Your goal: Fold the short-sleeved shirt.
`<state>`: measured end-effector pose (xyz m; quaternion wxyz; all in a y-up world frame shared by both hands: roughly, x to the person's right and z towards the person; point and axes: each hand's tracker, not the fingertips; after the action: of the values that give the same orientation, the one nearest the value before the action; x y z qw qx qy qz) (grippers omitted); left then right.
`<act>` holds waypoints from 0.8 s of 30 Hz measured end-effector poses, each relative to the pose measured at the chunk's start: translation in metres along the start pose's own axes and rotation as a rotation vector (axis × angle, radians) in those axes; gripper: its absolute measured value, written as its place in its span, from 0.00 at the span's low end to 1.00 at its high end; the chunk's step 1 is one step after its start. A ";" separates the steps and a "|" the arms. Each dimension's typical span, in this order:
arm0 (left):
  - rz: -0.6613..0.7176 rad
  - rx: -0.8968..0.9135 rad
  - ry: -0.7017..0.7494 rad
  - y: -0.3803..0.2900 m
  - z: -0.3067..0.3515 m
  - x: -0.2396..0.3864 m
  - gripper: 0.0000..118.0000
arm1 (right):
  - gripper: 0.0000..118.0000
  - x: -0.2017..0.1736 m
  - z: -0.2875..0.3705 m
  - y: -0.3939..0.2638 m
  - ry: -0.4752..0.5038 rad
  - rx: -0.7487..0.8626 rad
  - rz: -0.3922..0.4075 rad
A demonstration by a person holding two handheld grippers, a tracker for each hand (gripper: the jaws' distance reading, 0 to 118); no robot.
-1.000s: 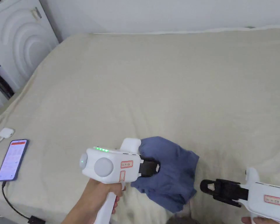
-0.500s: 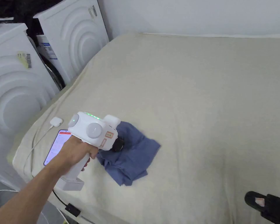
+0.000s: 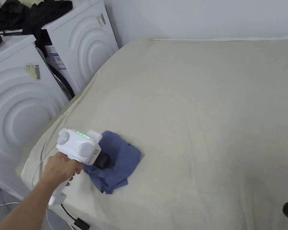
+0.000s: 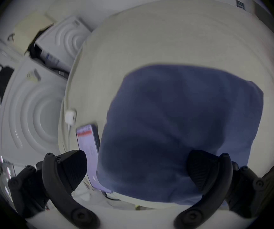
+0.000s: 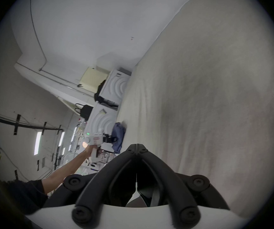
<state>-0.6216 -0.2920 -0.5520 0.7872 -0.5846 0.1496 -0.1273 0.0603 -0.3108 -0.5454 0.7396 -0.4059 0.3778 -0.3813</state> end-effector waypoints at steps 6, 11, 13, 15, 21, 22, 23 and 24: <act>0.139 0.091 0.037 -0.008 0.054 -0.005 1.00 | 0.00 -0.024 0.016 0.015 -0.158 0.015 0.068; 0.113 0.308 0.006 0.014 0.132 0.016 0.71 | 0.00 -0.076 0.039 0.052 -0.212 0.074 0.155; 0.091 0.418 0.033 0.025 0.176 0.031 0.16 | 0.00 -0.109 0.054 0.073 -0.233 0.132 0.214; 0.081 0.547 0.020 0.033 0.221 0.046 0.14 | 0.00 -0.148 0.069 0.091 -0.267 0.188 0.308; 0.235 0.904 -0.084 0.030 0.377 0.104 0.14 | 0.00 -0.275 0.120 0.106 -0.447 0.386 0.629; 0.240 0.960 -0.088 0.026 0.399 0.116 0.14 | 0.00 -0.292 0.126 0.102 -0.488 0.424 0.671; 0.245 1.019 -0.101 0.024 0.416 0.121 0.14 | 0.00 -0.309 0.131 0.095 -0.528 0.480 0.718; 0.261 1.075 -0.099 0.020 0.432 0.132 0.14 | 0.00 -0.321 0.134 0.086 -0.565 0.526 0.766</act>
<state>-0.3334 0.0457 -0.4651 0.9900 -0.0824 0.0977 -0.0594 0.0625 0.0436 -0.4905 0.9750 -0.1271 0.1771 -0.0423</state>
